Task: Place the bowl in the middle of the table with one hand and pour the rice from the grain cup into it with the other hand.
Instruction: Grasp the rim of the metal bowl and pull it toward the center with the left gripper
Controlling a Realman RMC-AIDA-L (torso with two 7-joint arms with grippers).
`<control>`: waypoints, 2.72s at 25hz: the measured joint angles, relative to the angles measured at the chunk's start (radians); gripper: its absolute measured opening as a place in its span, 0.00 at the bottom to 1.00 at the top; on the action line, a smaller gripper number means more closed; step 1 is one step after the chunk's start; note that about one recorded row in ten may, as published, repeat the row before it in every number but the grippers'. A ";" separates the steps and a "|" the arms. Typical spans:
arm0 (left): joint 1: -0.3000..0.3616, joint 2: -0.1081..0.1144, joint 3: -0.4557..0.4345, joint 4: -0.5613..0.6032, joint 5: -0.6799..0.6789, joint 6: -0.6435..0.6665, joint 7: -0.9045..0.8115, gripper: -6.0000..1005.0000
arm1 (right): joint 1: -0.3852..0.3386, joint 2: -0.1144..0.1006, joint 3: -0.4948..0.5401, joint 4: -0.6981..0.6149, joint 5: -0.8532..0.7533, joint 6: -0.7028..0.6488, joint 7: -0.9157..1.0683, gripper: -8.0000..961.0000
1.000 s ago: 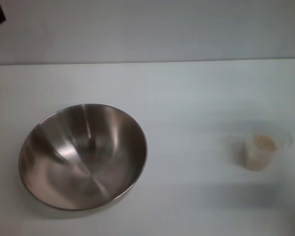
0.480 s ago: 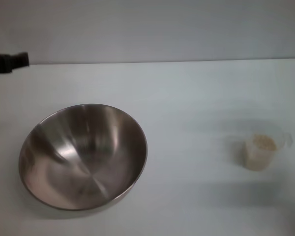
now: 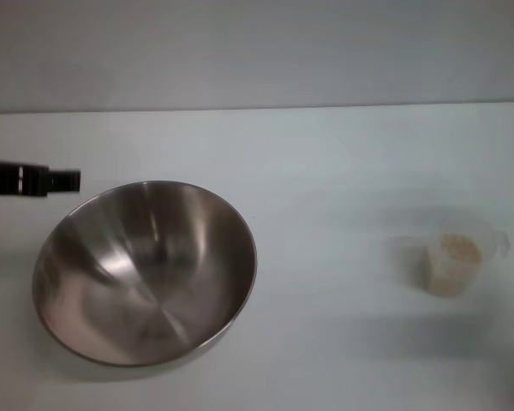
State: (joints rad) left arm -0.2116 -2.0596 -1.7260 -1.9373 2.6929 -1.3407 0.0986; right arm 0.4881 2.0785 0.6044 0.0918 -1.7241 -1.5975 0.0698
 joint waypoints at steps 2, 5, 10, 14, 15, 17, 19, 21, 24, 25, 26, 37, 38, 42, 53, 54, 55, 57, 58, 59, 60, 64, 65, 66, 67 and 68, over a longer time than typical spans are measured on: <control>-0.017 -0.002 -0.013 0.002 -0.003 -0.068 0.017 0.86 | 0.000 0.000 0.000 -0.004 0.000 0.001 0.000 0.66; -0.025 -0.003 -0.018 0.014 -0.003 -0.097 0.021 0.86 | 0.000 0.000 0.000 -0.005 0.000 0.001 0.001 0.66; -0.026 -0.003 -0.020 0.044 -0.004 -0.124 0.025 0.86 | 0.000 0.000 0.000 -0.006 0.000 0.001 0.001 0.66; -0.027 -0.004 -0.020 0.072 0.000 -0.138 0.029 0.86 | 0.000 0.000 0.000 -0.006 0.000 0.001 0.001 0.66; -0.027 -0.004 -0.020 0.075 0.001 -0.142 0.029 0.86 | 0.000 0.000 0.000 -0.006 0.000 0.000 0.001 0.66; -0.027 -0.004 -0.023 0.077 0.002 -0.149 0.030 0.86 | 0.000 0.000 0.001 -0.006 0.000 -0.001 0.002 0.66; -0.027 -0.004 -0.034 0.080 0.002 -0.153 0.031 0.86 | 0.000 0.000 0.002 -0.006 0.000 -0.001 0.002 0.66; -0.028 -0.003 -0.041 0.082 0.002 -0.155 0.032 0.86 | 0.000 0.000 0.003 -0.006 0.000 0.000 0.002 0.66; -0.035 -0.003 -0.043 0.093 0.003 -0.157 0.033 0.86 | 0.001 0.000 0.003 -0.005 0.000 0.000 0.002 0.66; -0.036 -0.003 -0.043 0.097 0.003 -0.158 0.034 0.86 | 0.001 0.000 0.003 -0.005 0.000 -0.001 0.002 0.66; -0.039 -0.003 -0.043 0.102 0.003 -0.159 0.034 0.86 | 0.001 0.000 0.003 -0.004 0.000 -0.002 0.002 0.66; -0.062 -0.003 -0.046 0.163 0.005 -0.176 0.060 0.86 | 0.000 0.000 0.003 -0.002 0.000 -0.002 0.002 0.66; -0.064 -0.003 -0.046 0.172 0.005 -0.174 0.062 0.86 | -0.001 0.000 0.003 -0.001 0.000 -0.003 0.002 0.66; -0.069 -0.003 -0.046 0.206 0.005 -0.165 0.078 0.86 | -0.003 0.000 0.003 0.000 0.000 -0.007 0.002 0.66; -0.087 -0.003 -0.046 0.258 0.005 -0.137 0.088 0.77 | -0.008 0.000 0.003 0.000 0.000 -0.009 0.002 0.66; -0.089 -0.003 -0.046 0.264 0.005 -0.137 0.091 0.76 | -0.008 0.000 0.003 0.000 0.000 -0.009 0.002 0.66; -0.091 -0.003 -0.046 0.270 0.005 -0.137 0.094 0.75 | -0.008 0.000 0.003 0.000 0.000 -0.009 0.002 0.66; -0.093 -0.003 -0.046 0.278 0.005 -0.136 0.098 0.72 | -0.008 0.000 0.003 0.000 0.000 -0.010 0.002 0.66; -0.094 -0.003 -0.046 0.280 0.005 -0.136 0.099 0.71 | -0.008 0.000 0.003 0.000 0.000 -0.010 0.002 0.66; -0.094 -0.002 -0.046 0.280 0.005 -0.136 0.099 0.69 | -0.008 0.000 0.003 0.000 0.000 -0.010 0.002 0.66; -0.095 -0.002 -0.046 0.280 0.005 -0.136 0.099 0.64 | -0.008 0.000 0.003 0.000 0.000 -0.010 0.002 0.66; -0.095 -0.002 -0.047 0.280 0.005 -0.135 0.099 0.46 | -0.008 0.000 0.003 -0.001 0.000 -0.010 0.002 0.66; -0.095 -0.002 -0.047 0.280 0.005 -0.134 0.099 0.44 | -0.008 0.000 0.003 -0.001 0.000 -0.010 0.002 0.66; -0.095 -0.002 -0.047 0.280 0.005 -0.132 0.099 0.42 | -0.008 0.000 0.003 -0.001 0.000 -0.010 0.002 0.66; -0.095 -0.002 -0.047 0.281 0.006 -0.128 0.099 0.41 | -0.008 0.000 0.003 -0.001 0.000 -0.010 0.002 0.66; -0.095 -0.002 -0.047 0.281 0.006 -0.127 0.099 0.39 | -0.008 0.000 0.003 -0.001 0.000 -0.010 0.002 0.66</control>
State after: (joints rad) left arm -0.3068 -2.0617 -1.7733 -1.6566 2.6992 -1.4678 0.1979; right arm 0.4800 2.0786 0.6075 0.0904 -1.7242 -1.6077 0.0721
